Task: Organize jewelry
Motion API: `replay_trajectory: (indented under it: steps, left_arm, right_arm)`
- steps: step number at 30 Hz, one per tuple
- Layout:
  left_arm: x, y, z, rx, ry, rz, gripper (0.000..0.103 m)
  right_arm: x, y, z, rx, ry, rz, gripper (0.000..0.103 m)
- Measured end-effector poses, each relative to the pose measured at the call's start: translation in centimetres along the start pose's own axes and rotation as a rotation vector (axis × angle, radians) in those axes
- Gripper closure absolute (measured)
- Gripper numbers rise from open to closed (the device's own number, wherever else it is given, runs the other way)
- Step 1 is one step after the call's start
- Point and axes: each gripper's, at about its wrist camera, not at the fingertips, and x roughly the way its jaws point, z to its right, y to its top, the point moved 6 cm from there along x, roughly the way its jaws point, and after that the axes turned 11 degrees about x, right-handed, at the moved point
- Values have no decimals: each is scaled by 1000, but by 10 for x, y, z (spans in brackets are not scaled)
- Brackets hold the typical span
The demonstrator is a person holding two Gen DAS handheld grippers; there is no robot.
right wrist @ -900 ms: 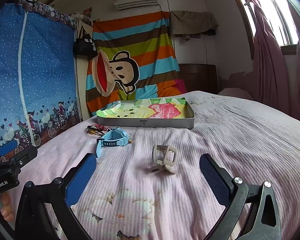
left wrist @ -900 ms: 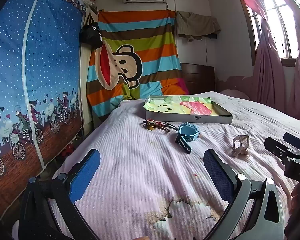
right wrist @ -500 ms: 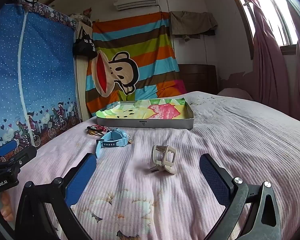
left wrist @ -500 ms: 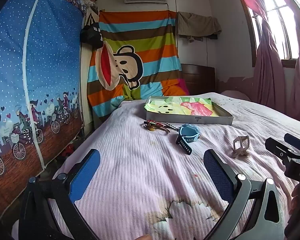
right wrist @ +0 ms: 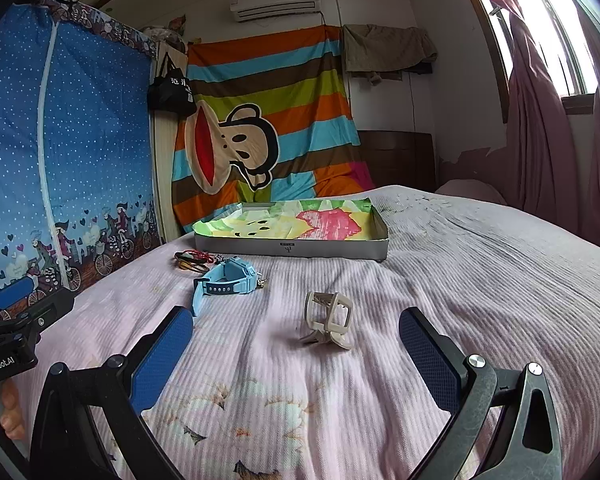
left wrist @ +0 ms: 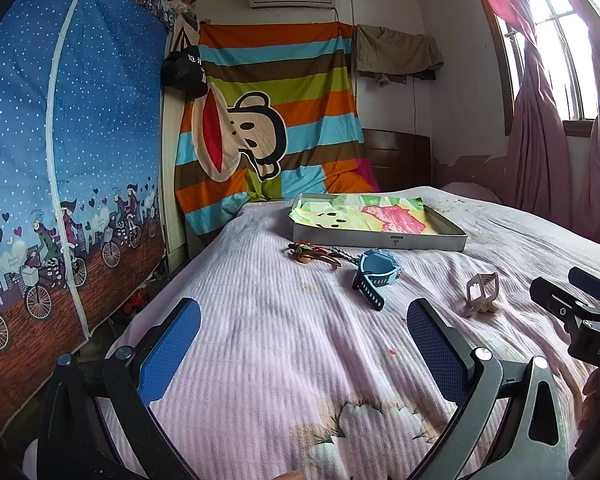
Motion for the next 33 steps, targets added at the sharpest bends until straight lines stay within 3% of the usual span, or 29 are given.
replay_trajectory:
  steps: [33]
  left_arm:
    - [-3, 1, -3, -2, 0, 6, 2]
  right_arm:
    - [0, 1, 1, -2, 0, 5, 0]
